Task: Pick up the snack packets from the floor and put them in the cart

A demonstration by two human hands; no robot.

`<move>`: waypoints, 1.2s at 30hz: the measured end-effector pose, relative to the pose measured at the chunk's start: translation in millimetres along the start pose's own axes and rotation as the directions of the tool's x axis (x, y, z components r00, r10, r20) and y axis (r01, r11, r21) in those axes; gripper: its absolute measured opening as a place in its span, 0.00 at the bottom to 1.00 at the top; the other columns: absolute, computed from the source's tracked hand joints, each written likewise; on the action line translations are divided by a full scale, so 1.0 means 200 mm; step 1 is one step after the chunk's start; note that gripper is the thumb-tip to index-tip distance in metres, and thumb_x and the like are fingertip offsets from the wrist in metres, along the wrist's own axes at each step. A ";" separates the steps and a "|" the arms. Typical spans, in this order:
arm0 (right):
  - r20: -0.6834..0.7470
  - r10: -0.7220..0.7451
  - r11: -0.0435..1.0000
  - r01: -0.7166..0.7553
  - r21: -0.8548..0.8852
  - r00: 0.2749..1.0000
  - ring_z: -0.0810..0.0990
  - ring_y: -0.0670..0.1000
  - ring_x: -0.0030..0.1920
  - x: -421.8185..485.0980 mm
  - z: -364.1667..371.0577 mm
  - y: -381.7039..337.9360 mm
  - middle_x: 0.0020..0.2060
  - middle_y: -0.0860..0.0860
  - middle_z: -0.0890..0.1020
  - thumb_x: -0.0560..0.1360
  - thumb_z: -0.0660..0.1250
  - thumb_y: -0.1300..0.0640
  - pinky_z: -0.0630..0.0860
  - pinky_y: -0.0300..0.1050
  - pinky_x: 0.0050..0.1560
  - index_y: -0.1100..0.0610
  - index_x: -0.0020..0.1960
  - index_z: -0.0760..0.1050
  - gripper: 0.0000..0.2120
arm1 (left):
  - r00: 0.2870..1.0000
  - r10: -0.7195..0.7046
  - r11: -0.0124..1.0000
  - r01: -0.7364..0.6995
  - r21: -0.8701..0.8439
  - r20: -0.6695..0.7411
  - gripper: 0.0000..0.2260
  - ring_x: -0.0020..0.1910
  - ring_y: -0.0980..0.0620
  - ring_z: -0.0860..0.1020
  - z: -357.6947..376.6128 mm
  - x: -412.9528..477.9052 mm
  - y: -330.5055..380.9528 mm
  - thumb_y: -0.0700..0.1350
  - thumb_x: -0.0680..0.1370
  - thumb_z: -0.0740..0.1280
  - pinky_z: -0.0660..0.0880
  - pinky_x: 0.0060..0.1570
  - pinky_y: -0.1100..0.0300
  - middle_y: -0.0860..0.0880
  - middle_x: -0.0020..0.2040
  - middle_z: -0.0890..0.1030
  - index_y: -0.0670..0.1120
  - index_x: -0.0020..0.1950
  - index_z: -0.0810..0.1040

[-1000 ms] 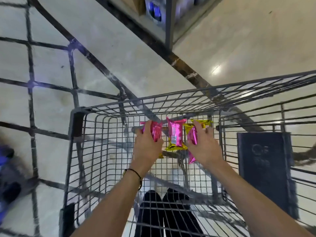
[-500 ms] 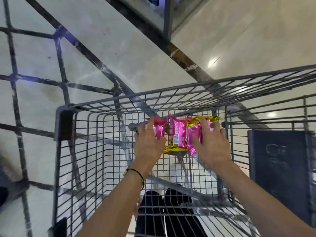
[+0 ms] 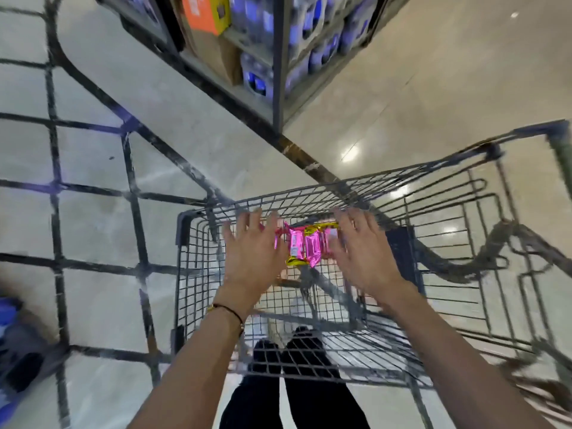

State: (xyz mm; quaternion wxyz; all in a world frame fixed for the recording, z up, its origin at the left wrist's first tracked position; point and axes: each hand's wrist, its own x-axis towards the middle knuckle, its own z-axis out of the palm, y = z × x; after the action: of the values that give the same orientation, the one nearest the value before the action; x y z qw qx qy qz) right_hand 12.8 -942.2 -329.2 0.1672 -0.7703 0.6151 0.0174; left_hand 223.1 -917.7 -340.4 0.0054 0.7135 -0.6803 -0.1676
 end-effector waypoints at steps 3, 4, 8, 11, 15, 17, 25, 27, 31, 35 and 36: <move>-0.028 -0.006 1.000 0.005 -0.002 1.000 0.65 0.63 0.72 -0.17 -0.24 -0.06 0.72 0.59 0.69 0.83 0.49 0.42 0.69 0.65 0.69 0.55 0.78 0.61 0.28 | 0.997 -0.002 1.000 -0.001 -0.032 -0.080 0.26 0.74 0.37 0.66 -0.25 -0.15 0.03 0.56 0.79 0.62 0.61 0.72 0.34 0.42 0.74 0.71 0.49 0.76 0.69; -0.041 -0.013 1.000 0.012 -0.012 0.999 0.64 0.64 0.73 -0.22 -0.30 -0.08 0.73 0.60 0.68 0.83 0.48 0.41 0.68 0.65 0.70 0.54 0.78 0.60 0.28 | 0.994 0.017 0.999 -0.020 -0.033 -0.103 0.27 0.75 0.37 0.65 -0.32 -0.20 0.04 0.57 0.79 0.63 0.60 0.73 0.35 0.42 0.75 0.70 0.49 0.76 0.69; -0.110 -0.063 0.997 0.058 -0.046 0.992 0.64 0.62 0.73 -0.40 -0.52 -0.18 0.74 0.58 0.68 0.83 0.50 0.43 0.67 0.64 0.71 0.52 0.78 0.59 0.26 | 0.989 0.076 0.997 -0.079 -0.013 -0.130 0.27 0.78 0.40 0.60 -0.54 -0.42 0.05 0.57 0.80 0.62 0.57 0.75 0.36 0.43 0.78 0.65 0.50 0.77 0.66; -0.150 -0.159 0.986 0.150 -0.068 0.976 0.67 0.61 0.71 -0.48 -0.61 -0.26 0.71 0.58 0.70 0.83 0.49 0.43 0.70 0.62 0.68 0.51 0.78 0.60 0.26 | 0.979 0.063 0.998 -0.058 0.035 -0.192 0.28 0.79 0.39 0.59 -0.62 -0.59 0.02 0.60 0.79 0.59 0.57 0.75 0.36 0.43 0.80 0.61 0.51 0.78 0.65; -0.122 -0.316 0.946 0.304 -0.111 0.941 0.68 0.60 0.68 -0.49 -0.63 -0.36 0.70 0.57 0.71 0.83 0.47 0.41 0.72 0.62 0.64 0.50 0.79 0.58 0.27 | 0.955 -0.092 0.994 0.107 0.037 -0.281 0.29 0.80 0.40 0.57 -0.66 -0.84 -0.07 0.62 0.79 0.55 0.55 0.76 0.36 0.44 0.81 0.59 0.53 0.78 0.64; -0.095 -0.410 0.908 0.397 -0.133 0.907 0.67 0.59 0.70 -0.49 -0.64 -0.42 0.71 0.56 0.71 0.83 0.47 0.41 0.72 0.61 0.65 0.49 0.79 0.56 0.27 | 0.923 -0.208 0.975 0.223 0.009 -0.325 0.29 0.79 0.40 0.58 -0.66 -0.98 -0.10 0.62 0.79 0.59 0.55 0.75 0.35 0.45 0.81 0.61 0.53 0.78 0.65; -0.014 -0.756 0.652 0.749 -0.120 0.655 0.69 0.60 0.69 -0.73 -0.53 -0.74 0.70 0.57 0.72 0.83 0.54 0.46 0.72 0.60 0.64 0.53 0.78 0.61 0.25 | 0.707 -0.573 0.798 0.596 -0.087 -0.415 0.30 0.78 0.40 0.62 -0.53 -1.69 -0.04 0.60 0.79 0.59 0.61 0.72 0.36 0.43 0.80 0.62 0.52 0.80 0.62; 0.023 -0.811 0.582 0.810 -0.081 0.585 0.70 0.61 0.68 -0.85 -0.46 -0.84 0.70 0.58 0.72 0.83 0.54 0.46 0.74 0.61 0.62 0.53 0.77 0.62 0.25 | 0.645 -0.632 0.739 0.668 -0.085 -0.430 0.29 0.77 0.39 0.64 -0.47 -1.90 -0.02 0.61 0.79 0.59 0.64 0.70 0.36 0.43 0.79 0.65 0.51 0.79 0.64; 0.130 -0.900 0.407 0.909 -0.089 0.415 0.70 0.61 0.68 -1.11 -0.35 -1.04 0.71 0.57 0.72 0.82 0.51 0.44 0.74 0.61 0.61 0.54 0.77 0.63 0.26 | 0.452 -0.783 0.556 0.816 -0.157 -0.426 0.30 0.76 0.39 0.66 -0.39 -2.34 0.01 0.62 0.78 0.56 0.68 0.68 0.37 0.44 0.77 0.67 0.50 0.77 0.67; 0.152 -0.957 0.236 0.969 -0.078 0.246 0.72 0.62 0.64 -1.40 -0.24 -1.24 0.68 0.56 0.74 0.82 0.54 0.45 0.78 0.60 0.54 0.55 0.75 0.66 0.25 | 0.260 -0.870 0.379 0.896 -0.231 -0.419 0.28 0.70 0.39 0.71 -0.28 -2.75 0.05 0.62 0.78 0.56 0.70 0.64 0.39 0.43 0.72 0.72 0.50 0.74 0.70; 0.152 -0.967 0.193 0.978 -0.083 0.204 0.73 0.63 0.63 -1.49 -0.21 -1.29 0.68 0.56 0.74 0.82 0.56 0.45 0.78 0.60 0.52 0.55 0.74 0.66 0.24 | 0.205 -0.891 0.326 0.909 -0.258 -0.405 0.28 0.71 0.39 0.70 -0.25 -2.86 0.06 0.62 0.78 0.57 0.69 0.65 0.39 0.43 0.73 0.71 0.50 0.74 0.69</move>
State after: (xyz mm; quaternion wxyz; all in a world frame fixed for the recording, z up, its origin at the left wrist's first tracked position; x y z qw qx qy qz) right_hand 179.5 -624.9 -159.0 0.0982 -0.9949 -0.0175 -0.0174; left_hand 213.7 -374.1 -157.5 0.0621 0.9898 -0.1157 0.0559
